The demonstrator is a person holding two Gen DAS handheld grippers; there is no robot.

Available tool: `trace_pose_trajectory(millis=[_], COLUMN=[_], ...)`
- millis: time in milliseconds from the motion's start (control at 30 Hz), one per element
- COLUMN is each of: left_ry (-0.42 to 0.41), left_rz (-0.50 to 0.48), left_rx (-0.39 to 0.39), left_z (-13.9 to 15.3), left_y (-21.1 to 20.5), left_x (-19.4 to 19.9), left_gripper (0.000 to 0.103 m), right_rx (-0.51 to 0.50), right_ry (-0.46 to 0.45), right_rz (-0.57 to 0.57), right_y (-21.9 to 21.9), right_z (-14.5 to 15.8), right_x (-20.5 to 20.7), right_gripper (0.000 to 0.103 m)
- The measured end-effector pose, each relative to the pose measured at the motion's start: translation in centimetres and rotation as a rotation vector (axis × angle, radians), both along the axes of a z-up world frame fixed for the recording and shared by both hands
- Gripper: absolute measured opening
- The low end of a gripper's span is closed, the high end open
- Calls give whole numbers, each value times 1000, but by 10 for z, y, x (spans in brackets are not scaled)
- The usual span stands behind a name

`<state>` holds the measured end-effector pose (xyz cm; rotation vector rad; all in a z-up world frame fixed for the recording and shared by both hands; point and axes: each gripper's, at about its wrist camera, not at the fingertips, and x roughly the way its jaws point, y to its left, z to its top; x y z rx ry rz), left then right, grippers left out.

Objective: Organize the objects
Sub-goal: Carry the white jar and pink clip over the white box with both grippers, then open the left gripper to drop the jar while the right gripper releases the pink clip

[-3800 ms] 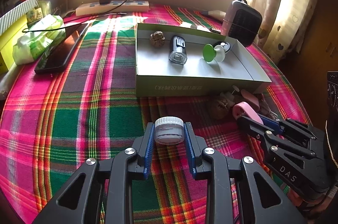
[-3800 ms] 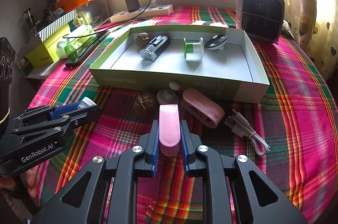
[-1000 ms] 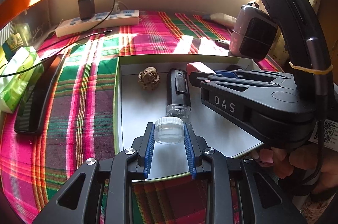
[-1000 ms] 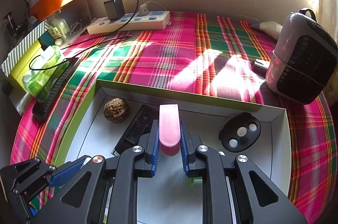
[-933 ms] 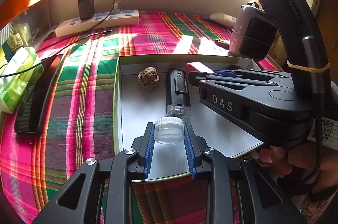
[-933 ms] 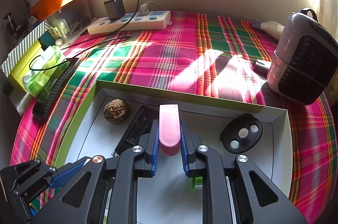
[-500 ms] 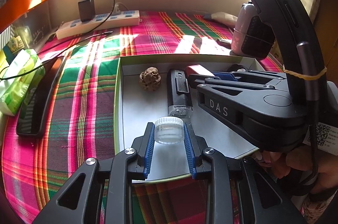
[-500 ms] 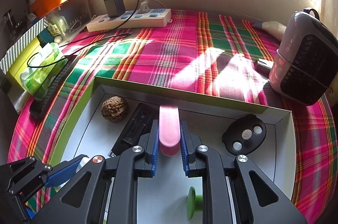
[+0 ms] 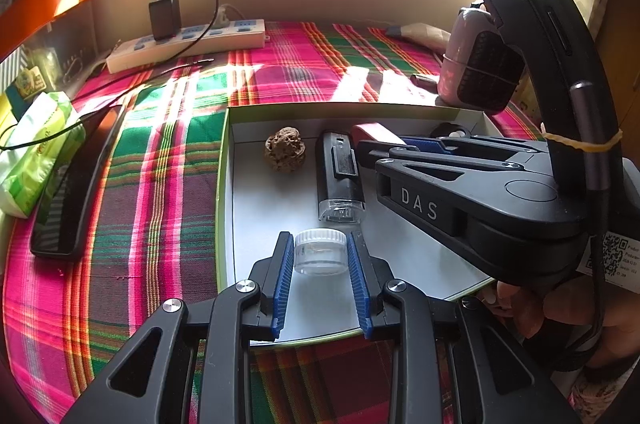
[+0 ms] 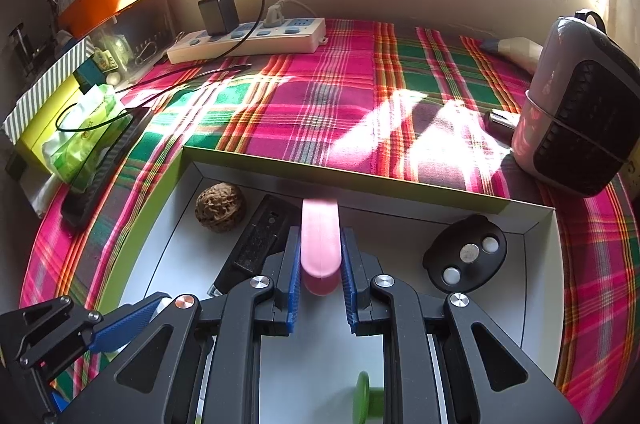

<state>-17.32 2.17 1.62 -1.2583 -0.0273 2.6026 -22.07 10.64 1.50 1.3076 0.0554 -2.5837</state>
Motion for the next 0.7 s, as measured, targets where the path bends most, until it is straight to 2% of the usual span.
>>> trace_pose_trajectory(millis=[267, 467, 700], left_ry=[1, 0, 6], left_rz=[3, 9, 24], left_rx=[-1, -3, -9], left_z=[0, 1, 3], left_y=[0, 0, -2], left_x=[1, 3, 8], left_gripper=[26, 26, 28], right_rx=[-9, -16, -23], right_ry=[5, 11, 24], right_rz=[-5, -6, 0], right_y=[1, 1, 1], right_z=[2, 4, 9], right_x=[1, 4, 10], right_gripper=[20, 27, 29])
